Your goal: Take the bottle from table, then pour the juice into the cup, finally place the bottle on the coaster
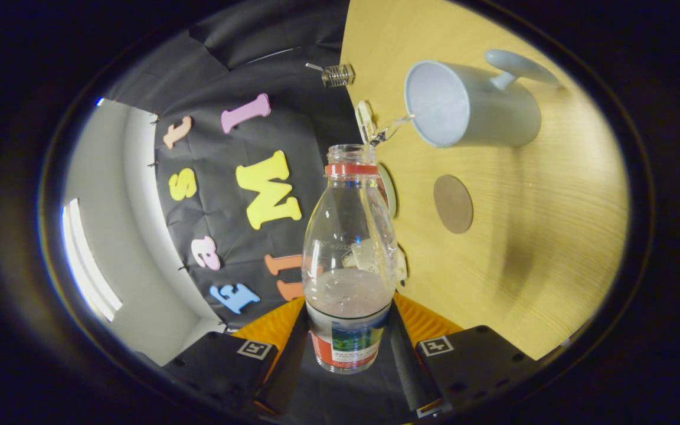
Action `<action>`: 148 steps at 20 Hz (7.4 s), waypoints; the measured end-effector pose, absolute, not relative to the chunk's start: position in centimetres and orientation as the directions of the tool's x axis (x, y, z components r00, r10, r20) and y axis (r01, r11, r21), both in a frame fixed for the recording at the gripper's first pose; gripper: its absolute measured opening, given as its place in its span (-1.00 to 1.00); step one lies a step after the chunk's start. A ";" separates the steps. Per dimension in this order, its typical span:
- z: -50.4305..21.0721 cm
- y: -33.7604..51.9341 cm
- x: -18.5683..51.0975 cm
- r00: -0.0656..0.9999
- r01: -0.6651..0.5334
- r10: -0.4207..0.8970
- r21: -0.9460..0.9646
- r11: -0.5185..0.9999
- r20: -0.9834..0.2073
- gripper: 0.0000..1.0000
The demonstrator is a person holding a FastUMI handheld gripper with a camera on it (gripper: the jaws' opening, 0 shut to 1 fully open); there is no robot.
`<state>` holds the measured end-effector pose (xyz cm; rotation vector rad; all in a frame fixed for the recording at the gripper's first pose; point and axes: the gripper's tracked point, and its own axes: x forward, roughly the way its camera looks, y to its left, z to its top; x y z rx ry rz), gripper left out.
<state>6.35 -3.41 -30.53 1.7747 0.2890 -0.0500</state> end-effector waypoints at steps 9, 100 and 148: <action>-28.9 -3.4 6.8 0.969 0.210 0.178 0.948 -0.238 -0.170 0.51; -22.9 -3.6 8.9 0.984 -0.015 0.017 0.014 1.000 -0.180 0.54; -36.3 -7.3 17.5 0.924 0.044 -0.120 -0.210 0.977 -0.364 1.00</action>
